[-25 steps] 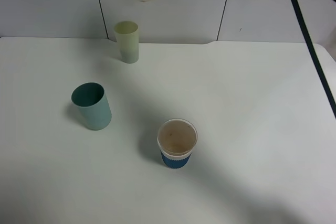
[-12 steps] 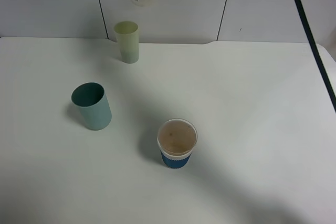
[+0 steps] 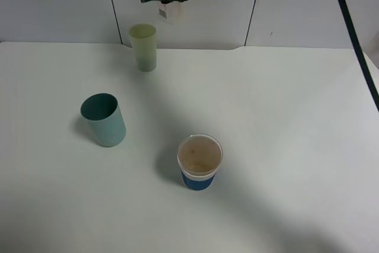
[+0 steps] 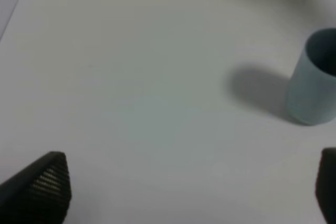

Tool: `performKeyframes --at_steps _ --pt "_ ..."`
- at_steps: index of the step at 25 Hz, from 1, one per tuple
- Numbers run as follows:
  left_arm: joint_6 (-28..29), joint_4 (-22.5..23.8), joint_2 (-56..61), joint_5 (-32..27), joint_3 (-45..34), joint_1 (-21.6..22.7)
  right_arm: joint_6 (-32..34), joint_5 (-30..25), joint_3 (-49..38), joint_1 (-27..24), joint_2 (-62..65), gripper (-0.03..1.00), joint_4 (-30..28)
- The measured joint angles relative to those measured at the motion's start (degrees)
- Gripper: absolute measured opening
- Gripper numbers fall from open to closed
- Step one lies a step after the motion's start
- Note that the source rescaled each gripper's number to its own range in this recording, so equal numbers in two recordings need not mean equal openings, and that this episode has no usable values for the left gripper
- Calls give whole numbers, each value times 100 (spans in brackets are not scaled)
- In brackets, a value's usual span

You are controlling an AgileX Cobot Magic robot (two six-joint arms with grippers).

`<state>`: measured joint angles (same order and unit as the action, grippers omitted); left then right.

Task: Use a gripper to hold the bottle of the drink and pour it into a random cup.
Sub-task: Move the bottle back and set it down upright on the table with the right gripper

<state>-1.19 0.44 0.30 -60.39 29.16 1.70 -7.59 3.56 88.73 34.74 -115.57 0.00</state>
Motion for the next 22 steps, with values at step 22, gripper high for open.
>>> performKeyframes --at_steps 22 --pt "0 0 0 0 0 0 -23 4439 -3505 -730 157 1 39"
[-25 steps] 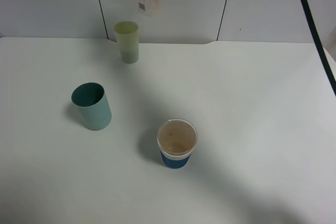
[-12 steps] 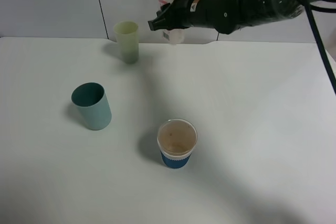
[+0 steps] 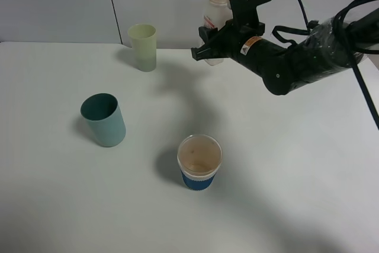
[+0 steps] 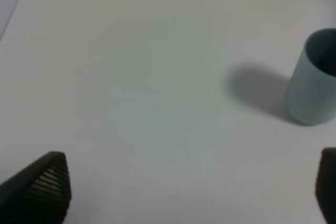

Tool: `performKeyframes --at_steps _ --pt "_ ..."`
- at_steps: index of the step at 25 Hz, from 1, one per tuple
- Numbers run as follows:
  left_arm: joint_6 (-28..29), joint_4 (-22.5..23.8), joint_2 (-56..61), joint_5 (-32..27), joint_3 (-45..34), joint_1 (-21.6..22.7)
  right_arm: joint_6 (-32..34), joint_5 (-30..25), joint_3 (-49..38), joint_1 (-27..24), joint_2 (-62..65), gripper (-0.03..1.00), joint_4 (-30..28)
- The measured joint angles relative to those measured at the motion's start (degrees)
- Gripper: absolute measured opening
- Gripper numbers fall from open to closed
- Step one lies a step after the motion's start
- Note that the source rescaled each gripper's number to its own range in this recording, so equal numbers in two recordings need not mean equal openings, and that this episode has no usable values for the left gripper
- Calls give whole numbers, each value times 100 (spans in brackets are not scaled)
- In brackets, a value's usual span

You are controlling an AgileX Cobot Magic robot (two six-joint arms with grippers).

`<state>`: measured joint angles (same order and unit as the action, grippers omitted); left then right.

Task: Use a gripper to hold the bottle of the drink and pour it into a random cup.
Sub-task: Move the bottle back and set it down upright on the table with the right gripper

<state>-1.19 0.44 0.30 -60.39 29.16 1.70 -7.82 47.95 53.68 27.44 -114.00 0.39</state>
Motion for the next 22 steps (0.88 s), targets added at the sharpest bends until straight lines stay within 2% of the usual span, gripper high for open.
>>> performKeyframes --at_steps 11,22 --pt "0 0 0 0 0 0 112 -30 -23 -315 -559 1 34" --pt "0 0 0 0 0 0 192 496 -17 -320 -1072 1 23"
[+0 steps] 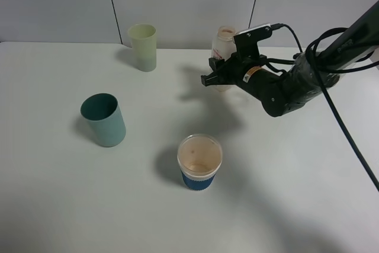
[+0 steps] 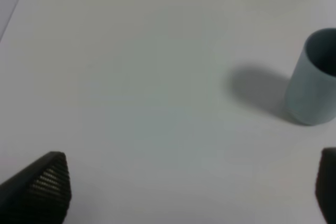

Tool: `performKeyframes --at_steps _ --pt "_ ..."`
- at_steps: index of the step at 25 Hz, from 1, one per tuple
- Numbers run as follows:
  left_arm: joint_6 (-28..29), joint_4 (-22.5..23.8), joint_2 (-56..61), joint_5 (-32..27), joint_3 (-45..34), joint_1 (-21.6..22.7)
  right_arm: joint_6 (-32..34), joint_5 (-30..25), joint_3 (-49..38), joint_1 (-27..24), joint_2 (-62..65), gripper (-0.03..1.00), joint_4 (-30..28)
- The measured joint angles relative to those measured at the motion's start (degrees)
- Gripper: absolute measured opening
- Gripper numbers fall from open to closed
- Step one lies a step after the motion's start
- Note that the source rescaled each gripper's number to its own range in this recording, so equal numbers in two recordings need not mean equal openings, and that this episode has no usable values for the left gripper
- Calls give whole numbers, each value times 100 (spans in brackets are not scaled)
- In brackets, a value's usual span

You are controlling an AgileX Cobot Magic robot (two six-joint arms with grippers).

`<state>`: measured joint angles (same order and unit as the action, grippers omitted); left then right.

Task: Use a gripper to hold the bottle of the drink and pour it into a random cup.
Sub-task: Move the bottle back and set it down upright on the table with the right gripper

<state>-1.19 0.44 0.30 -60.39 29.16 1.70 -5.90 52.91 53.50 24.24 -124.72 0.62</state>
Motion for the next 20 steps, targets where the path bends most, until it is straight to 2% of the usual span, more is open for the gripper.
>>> performKeyframes --at_steps 5,11,20 --pt "0 0 0 0 0 0 26 107 0 0 0 1 0" --pt "0 0 0 0 0 0 357 107 0 0 0 1 0" --pt "0 0 0 0 0 0 408 237 -9 0 -229 1 0"
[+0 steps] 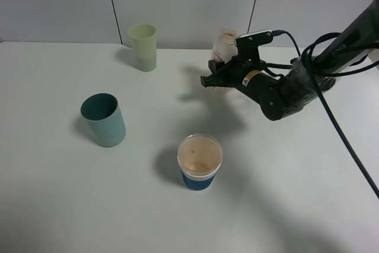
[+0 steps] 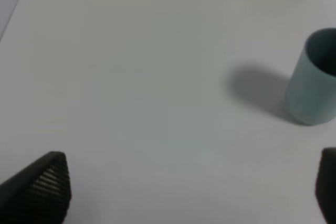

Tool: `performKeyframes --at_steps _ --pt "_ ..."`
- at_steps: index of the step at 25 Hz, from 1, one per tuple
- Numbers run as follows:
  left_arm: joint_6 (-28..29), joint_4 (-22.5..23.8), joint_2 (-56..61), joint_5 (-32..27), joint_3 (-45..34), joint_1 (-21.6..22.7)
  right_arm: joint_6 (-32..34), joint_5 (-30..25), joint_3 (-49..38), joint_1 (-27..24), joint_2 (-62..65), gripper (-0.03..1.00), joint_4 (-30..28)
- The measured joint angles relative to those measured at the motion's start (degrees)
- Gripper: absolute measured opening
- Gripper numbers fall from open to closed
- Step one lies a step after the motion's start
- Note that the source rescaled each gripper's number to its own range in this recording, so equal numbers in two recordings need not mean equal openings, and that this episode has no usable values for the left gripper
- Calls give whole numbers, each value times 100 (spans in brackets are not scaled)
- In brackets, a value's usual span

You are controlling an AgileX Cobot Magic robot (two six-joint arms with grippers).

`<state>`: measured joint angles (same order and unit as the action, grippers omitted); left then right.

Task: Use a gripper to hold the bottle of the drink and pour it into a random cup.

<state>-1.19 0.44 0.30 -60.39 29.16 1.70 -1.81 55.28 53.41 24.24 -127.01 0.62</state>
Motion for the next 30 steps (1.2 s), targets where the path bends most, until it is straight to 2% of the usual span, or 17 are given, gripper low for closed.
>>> performKeyframes --at_steps 11,16,17,18,21,22,23,25,30 --pt "0 0 0 0 0 0 -12 10 -5 0 -11 1 0" --pt "0 0 0 0 0 0 -369 102 -17 0 -43 1 -5" --pt "0 0 0 0 0 0 -389 113 -17 0 -43 6 -11" --pt "0 0 0 0 0 0 -395 126 -17 0 -45 17 -11" --pt "0 0 0 0 0 0 -335 175 -17 0 -49 73 -5" --pt "0 0 0 0 0 0 -336 188 -17 0 -49 84 -5" --pt "0 0 0 0 0 0 -336 200 -17 0 -49 90 -5" --pt "0 0 0 0 0 0 -348 213 -17 0 -44 96 -5" --pt "0 0 0 0 0 0 -359 160 -22 0 155 100 -5"
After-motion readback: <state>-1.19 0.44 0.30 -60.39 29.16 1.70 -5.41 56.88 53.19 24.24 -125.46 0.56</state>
